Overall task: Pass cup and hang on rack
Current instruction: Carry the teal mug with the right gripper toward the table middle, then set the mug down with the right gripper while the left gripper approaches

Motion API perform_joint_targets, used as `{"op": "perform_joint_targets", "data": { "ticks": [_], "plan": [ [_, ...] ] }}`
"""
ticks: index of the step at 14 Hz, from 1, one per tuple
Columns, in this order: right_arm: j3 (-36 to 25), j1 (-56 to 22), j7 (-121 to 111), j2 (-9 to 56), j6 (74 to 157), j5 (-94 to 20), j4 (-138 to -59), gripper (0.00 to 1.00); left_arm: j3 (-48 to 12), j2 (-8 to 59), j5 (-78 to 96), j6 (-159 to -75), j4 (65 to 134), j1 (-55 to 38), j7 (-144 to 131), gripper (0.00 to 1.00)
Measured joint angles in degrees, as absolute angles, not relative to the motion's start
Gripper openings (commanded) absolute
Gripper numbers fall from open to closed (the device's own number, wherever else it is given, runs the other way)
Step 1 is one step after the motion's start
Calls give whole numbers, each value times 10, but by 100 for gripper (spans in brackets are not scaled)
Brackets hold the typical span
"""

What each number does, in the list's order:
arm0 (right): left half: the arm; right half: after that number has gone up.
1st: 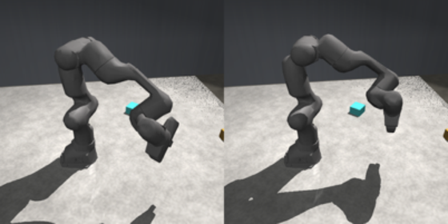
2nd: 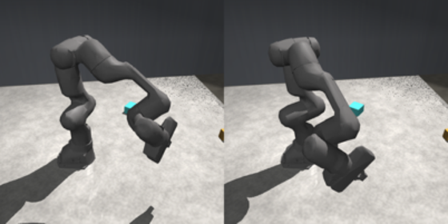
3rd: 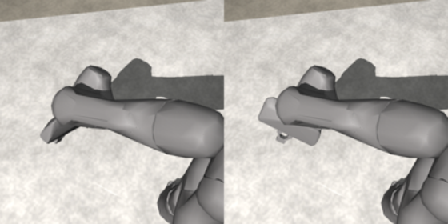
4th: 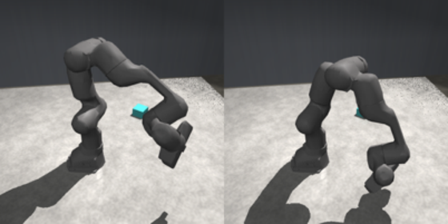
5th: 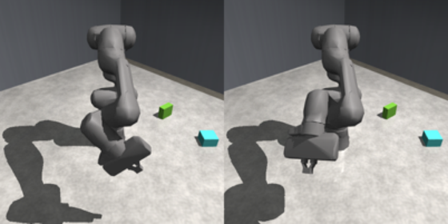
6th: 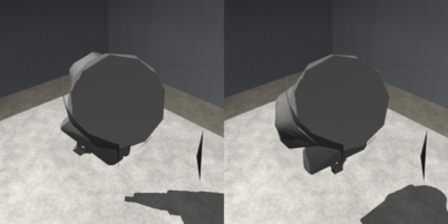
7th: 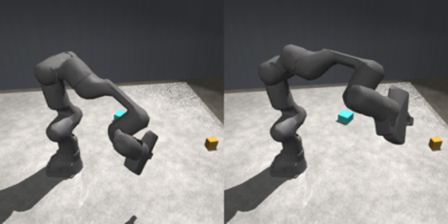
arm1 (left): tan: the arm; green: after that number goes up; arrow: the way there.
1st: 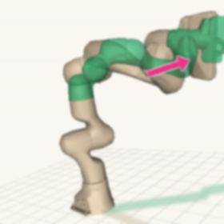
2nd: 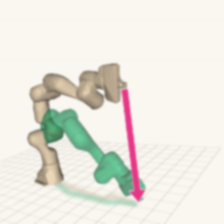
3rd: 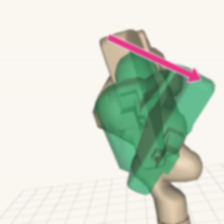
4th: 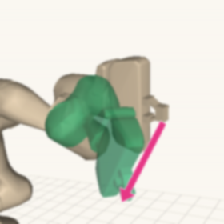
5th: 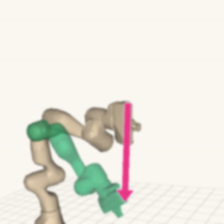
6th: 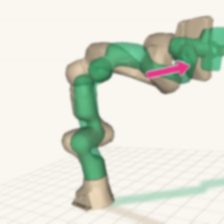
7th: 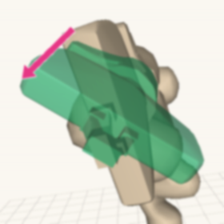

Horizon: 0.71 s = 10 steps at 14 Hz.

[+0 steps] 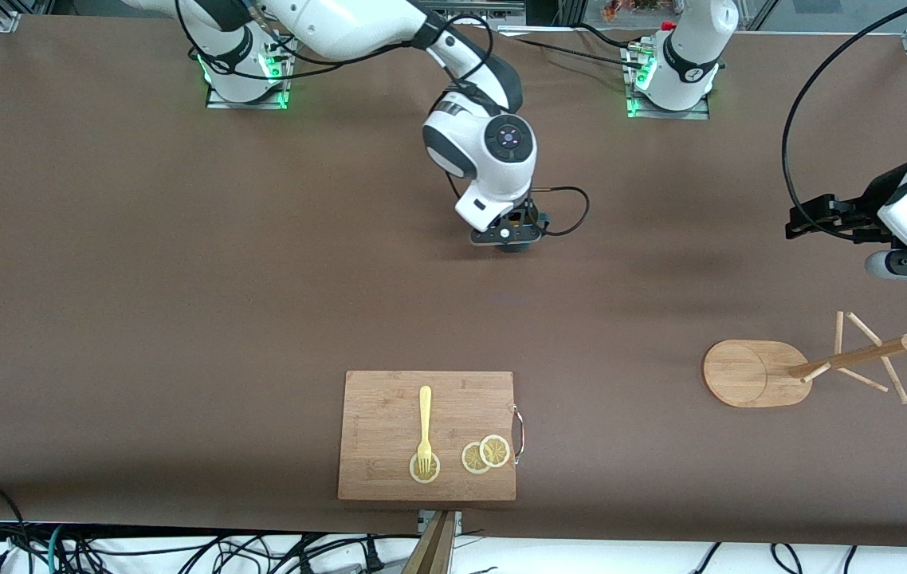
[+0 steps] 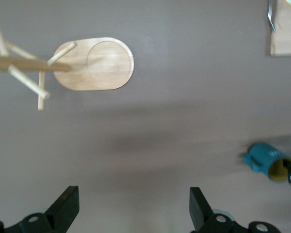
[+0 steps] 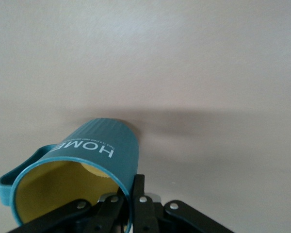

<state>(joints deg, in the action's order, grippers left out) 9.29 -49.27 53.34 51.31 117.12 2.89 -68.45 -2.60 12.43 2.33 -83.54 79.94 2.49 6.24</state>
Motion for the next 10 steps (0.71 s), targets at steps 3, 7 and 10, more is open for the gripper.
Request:
{"op": "perform_joint_targets", "data": {
  "ticks": [3, 7, 10],
  "plan": [
    [77, -516, 557, 529, 1170, 32, -659, 0, -22, 135, 33, -831, 806, 35, 190, 100],
    [74, -512, 560, 530, 1174, 30, -656, 0, -25, 142, 35, -830, 854, 27, 333, 100],
    [72, -506, 561, 531, 1183, 29, -656, 3, -25, 144, 40, -840, 905, 24, 424, 100]
  ]
}}
